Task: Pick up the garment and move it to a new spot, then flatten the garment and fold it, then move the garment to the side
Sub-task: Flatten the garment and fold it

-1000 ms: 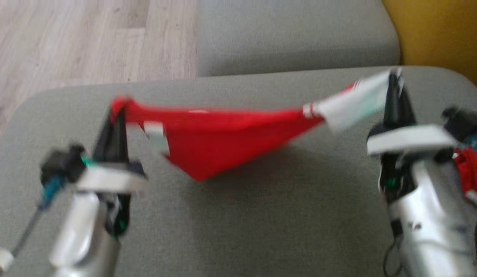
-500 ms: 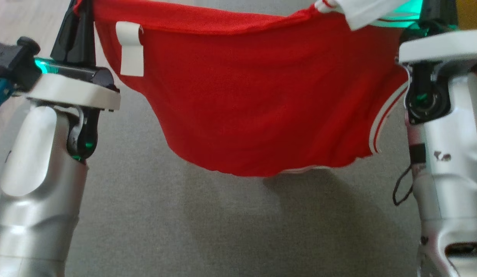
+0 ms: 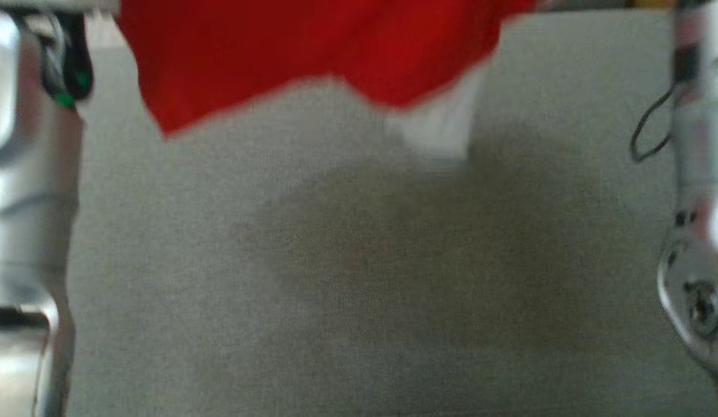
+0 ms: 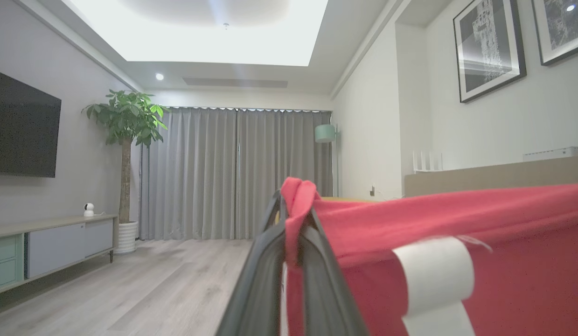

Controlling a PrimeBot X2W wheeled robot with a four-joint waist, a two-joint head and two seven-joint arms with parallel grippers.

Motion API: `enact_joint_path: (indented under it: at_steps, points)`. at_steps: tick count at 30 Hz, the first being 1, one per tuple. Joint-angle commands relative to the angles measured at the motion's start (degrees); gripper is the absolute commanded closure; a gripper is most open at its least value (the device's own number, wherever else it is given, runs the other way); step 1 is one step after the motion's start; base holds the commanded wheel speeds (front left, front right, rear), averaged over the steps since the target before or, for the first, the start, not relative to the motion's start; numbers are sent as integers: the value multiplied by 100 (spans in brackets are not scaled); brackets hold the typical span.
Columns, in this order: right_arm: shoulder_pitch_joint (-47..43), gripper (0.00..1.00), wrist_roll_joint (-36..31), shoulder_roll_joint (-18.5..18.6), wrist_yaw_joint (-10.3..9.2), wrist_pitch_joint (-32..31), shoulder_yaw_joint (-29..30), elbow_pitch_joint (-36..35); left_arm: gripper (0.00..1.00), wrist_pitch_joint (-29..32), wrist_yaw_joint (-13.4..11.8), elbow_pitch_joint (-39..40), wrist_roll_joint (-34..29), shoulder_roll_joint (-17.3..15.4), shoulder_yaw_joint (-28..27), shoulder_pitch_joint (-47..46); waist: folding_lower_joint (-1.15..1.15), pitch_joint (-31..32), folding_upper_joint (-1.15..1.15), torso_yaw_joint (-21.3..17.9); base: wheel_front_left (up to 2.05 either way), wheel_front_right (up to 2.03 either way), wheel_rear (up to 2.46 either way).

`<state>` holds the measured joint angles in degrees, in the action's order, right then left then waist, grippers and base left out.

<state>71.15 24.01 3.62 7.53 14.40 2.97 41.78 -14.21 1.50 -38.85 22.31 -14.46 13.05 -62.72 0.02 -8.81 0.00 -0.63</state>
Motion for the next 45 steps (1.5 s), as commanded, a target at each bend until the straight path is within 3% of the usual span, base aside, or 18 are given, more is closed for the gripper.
enact_joint_path:
  at_steps: [1, 5, 10, 17, 23, 29, 35, 45]
  points:
    - [300, 100, -104, -73, -4, 55, 64, -244, 100, -45, -51, 99, -59, -250, -214, -322, -2, -256, 0, -17, 0, 0, 0]
    - [596, 100, -335, -73, -4, 58, 582, -640, 100, -75, -81, 472, -245, -227, -569, -776, -2, -520, 0, -7, 0, 0, 0]
    - [-91, 100, -247, -74, -4, 59, 647, -1149, 100, -77, 172, 729, -353, 86, -1117, -10, -2, -732, 0, 19, 0, 0, 0]
    - [-2494, 100, 568, -74, -4, 59, 50, -1502, 100, -78, 442, 219, -269, 765, -1547, 2127, -2, -448, 0, 26, 0, 0, 0]
    - [-4674, 100, 1073, -47, -4, 60, -585, -1552, 100, -78, 552, -310, -302, 1087, -1524, 3727, -2, -27, 0, -52, 0, 0, 0]
    - [-6185, 100, 1327, 134, -4, 60, -1281, -1584, 100, -78, 580, -332, 251, 1154, -1616, 4771, -2, 527, 0, -170, 0, 0, 0]
    - [-6902, 100, 1611, 143, -4, 60, -1367, -1603, 100, -78, 469, -126, 985, 1157, -1688, 5498, -2, 893, 0, -221, 0, 0, 0]
    - [-7600, 100, 1977, 184, -4, 60, -1374, -1900, 100, -78, 502, 270, 1179, 1158, -1338, 6377, -2, 1242, 0, -74, 0, 0, 0]
